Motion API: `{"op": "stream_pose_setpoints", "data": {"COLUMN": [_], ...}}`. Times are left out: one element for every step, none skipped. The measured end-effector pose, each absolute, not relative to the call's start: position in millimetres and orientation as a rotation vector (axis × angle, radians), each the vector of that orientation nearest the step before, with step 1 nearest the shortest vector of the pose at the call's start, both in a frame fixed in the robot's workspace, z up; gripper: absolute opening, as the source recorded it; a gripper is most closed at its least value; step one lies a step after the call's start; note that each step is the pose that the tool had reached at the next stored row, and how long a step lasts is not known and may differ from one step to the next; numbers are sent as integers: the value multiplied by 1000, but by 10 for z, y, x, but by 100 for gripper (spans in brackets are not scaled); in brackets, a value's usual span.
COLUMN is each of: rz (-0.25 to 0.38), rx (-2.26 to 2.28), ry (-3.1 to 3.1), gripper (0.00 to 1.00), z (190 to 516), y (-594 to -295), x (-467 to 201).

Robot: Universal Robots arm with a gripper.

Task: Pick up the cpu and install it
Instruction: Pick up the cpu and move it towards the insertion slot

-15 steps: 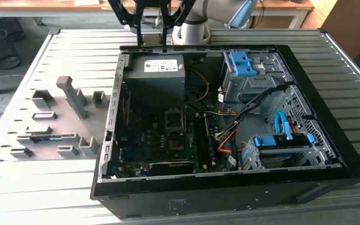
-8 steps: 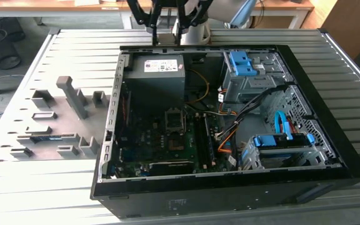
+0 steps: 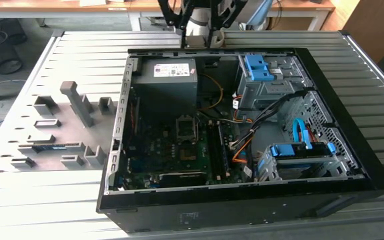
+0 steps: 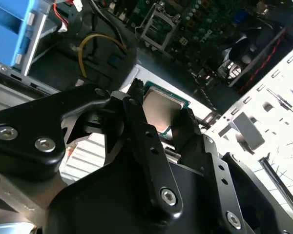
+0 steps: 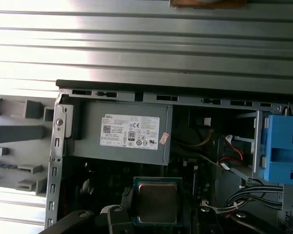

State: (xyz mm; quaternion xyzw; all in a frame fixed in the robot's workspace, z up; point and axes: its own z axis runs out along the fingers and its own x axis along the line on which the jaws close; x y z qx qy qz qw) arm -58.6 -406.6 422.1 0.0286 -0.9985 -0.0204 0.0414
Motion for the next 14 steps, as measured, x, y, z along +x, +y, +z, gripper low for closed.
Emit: {"op": "stream_pose_setpoints", "data": {"rz": [-62,-62,-62,-62,-62,-62,-62,-63,-63,-63,-62,-62,-63,-63], "rx": [87,87,87,87,87,87,87,87,87,87,87,87,87,87], "ry": [-3057,-3056,-3056,-3056,-3055,-3055,-3055,-3055,-3055,-3054,-3054,-3054,-3053,-3053], "gripper": [47,47,47,47,47,47,47,47,47,47,47,47,47,47], "z": [4222,4221,4222,4222,4222,4222,4222,4221,4221,4222,4222,4222,4221,4220], "y": [-4066,-4066,-4066,-4066,-4066,-4066,-4066,-4066,-4066,-4066,-4066,-4066,-4066,-4066], "x": [-549,-510,-472,-434,-398,-359,-324,-288,-250,-213,-176,-139,-99,-60]}}
